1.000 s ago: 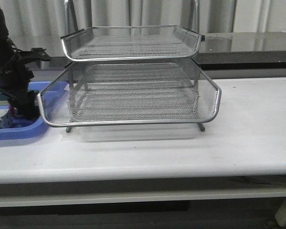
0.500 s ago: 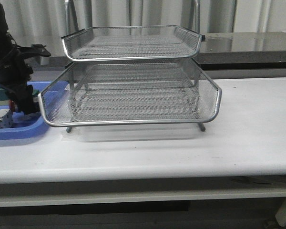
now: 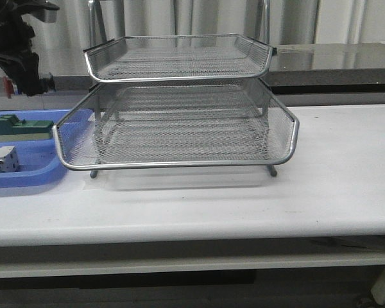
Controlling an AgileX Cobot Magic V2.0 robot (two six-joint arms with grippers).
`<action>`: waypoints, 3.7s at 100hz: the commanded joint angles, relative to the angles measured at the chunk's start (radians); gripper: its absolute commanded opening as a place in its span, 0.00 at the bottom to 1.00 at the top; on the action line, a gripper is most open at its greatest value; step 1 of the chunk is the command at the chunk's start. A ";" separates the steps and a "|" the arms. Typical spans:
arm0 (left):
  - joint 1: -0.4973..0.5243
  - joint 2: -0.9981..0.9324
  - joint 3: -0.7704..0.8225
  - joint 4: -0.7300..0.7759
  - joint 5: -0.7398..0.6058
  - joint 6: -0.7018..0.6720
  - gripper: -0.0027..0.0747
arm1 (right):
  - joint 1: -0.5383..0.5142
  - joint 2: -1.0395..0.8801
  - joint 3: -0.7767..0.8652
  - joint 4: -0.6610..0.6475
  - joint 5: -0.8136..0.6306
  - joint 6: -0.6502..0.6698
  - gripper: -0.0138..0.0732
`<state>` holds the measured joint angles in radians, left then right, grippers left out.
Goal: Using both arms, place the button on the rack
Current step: 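Grasp the red-capped push button with the left gripper and lift it, then carry the button over the pulled-out middle tray and lower it onto the mesh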
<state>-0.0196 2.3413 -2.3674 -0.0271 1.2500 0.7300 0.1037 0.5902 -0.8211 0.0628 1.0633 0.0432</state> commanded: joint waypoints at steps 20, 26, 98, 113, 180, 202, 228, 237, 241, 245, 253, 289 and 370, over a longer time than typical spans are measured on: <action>0.001 -0.210 -0.013 0.002 0.020 -0.087 0.03 | -0.008 0.002 -0.025 -0.007 -0.055 -0.006 0.08; 0.001 -0.250 0.017 0.002 0.020 -0.091 0.03 | -0.008 0.002 -0.025 -0.007 -0.055 -0.006 0.08; -0.070 -0.703 0.520 -0.143 0.020 -0.110 0.03 | -0.008 0.002 -0.025 -0.007 -0.055 -0.006 0.08; -0.162 -0.717 0.565 -0.143 0.020 -0.110 0.03 | -0.008 0.002 -0.025 -0.007 -0.055 -0.006 0.08; -0.493 -0.612 0.586 -0.143 -0.023 -0.102 0.02 | -0.008 0.002 -0.025 -0.007 -0.055 -0.006 0.08; -0.532 -0.534 0.586 -0.143 -0.102 -0.053 0.02 | -0.008 0.002 -0.025 -0.007 -0.055 -0.006 0.08; -0.557 -0.465 0.584 -0.143 -0.132 -0.053 0.02 | -0.008 0.002 -0.025 -0.007 -0.055 -0.006 0.08; -0.557 -0.445 0.584 -0.143 -0.133 -0.053 0.02 | -0.008 0.002 -0.025 -0.007 -0.055 -0.006 0.08; -0.557 -0.436 0.584 -0.143 -0.133 -0.053 0.02 | -0.008 0.002 -0.025 -0.007 -0.055 -0.006 0.08; -0.557 -0.434 0.584 -0.143 -0.133 -0.053 0.02 | -0.008 0.002 -0.025 -0.007 -0.055 -0.006 0.08; -0.557 -0.425 0.584 -0.143 -0.133 -0.053 0.02 | -0.008 0.002 -0.025 -0.007 -0.055 -0.006 0.08; -0.557 -0.402 0.584 -0.143 -0.133 -0.053 0.02 | -0.008 0.002 -0.025 -0.007 -0.055 -0.006 0.08; -0.557 -0.406 0.573 -0.143 -0.100 -0.061 0.64 | -0.008 0.002 -0.025 -0.007 -0.055 -0.006 0.08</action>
<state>-0.5715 2.0125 -1.7613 -0.1522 1.1538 0.6805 0.1037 0.5902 -0.8211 0.0628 1.0633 0.0432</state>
